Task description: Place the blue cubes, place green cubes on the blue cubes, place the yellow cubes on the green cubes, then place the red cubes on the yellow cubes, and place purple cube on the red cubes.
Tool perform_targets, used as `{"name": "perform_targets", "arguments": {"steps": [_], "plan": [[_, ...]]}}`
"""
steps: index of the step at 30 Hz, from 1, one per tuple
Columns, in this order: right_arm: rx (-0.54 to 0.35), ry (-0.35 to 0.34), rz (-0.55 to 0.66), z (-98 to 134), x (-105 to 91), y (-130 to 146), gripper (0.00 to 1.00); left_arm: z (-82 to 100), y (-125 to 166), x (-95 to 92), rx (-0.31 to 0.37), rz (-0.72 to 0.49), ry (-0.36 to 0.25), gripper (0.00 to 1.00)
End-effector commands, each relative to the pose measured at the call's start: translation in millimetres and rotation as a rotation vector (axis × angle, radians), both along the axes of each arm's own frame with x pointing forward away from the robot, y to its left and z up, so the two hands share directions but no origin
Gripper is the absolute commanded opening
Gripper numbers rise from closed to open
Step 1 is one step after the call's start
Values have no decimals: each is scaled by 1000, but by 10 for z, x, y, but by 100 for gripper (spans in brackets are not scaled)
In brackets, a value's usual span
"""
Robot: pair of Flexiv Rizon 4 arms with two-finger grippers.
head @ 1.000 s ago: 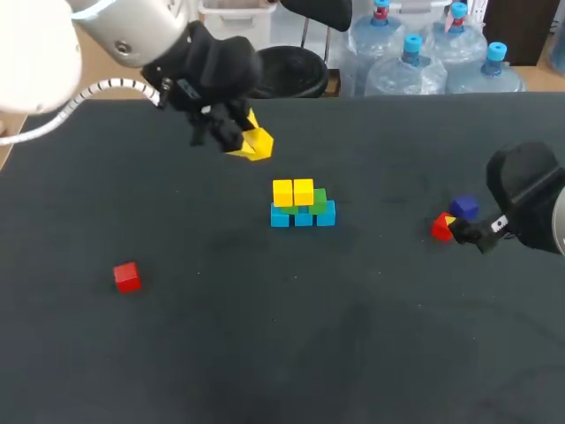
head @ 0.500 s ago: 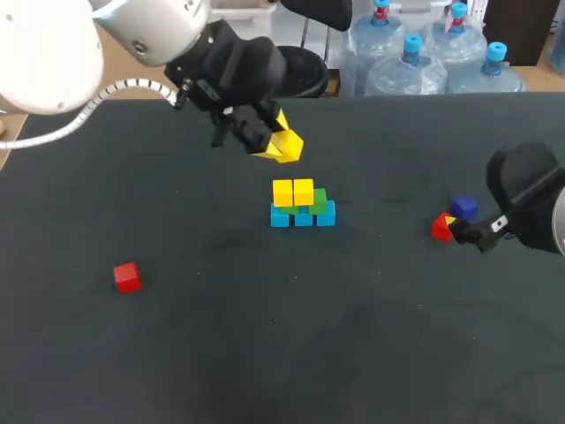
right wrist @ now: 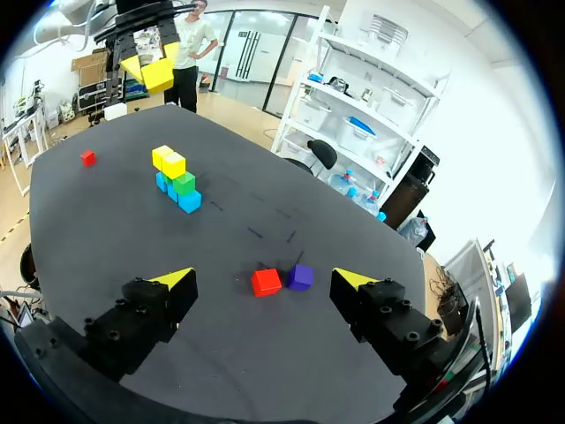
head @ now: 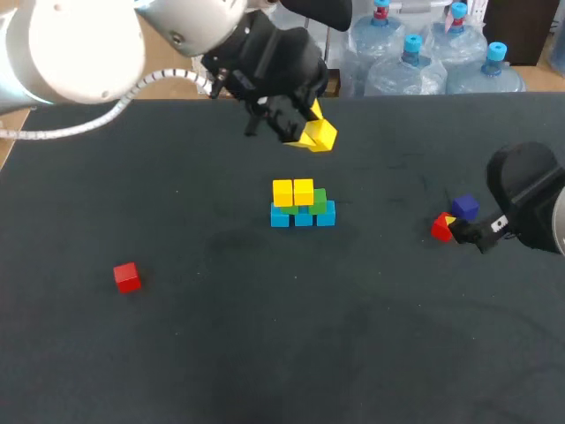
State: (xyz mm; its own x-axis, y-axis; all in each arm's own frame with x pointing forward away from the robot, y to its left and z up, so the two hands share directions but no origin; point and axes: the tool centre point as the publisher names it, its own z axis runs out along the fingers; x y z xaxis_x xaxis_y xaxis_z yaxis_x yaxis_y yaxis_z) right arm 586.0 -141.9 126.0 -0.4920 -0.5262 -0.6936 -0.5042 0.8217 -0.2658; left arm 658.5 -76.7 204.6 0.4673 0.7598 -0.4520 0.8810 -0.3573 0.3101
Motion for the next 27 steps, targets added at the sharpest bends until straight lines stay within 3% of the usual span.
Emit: {"name": "perform_targets", "arguments": {"steps": [1, 7, 15, 27], "plan": [[3, -5, 8, -12, 4, -17, 100, 22, -52, 77, 0, -7, 2, 0], [-12, -35, 27, 118, 67, 13, 100, 33, -33, 102, -4, -4, -1, 0], [1, -79, 119, 338, 181, 261, 100, 20, 7, 99, -11, 7, 12, 0], [20, -95, 300, 355, 331, 721, 100, 143, 50, 39, -32, 7, 10, 0]]}}
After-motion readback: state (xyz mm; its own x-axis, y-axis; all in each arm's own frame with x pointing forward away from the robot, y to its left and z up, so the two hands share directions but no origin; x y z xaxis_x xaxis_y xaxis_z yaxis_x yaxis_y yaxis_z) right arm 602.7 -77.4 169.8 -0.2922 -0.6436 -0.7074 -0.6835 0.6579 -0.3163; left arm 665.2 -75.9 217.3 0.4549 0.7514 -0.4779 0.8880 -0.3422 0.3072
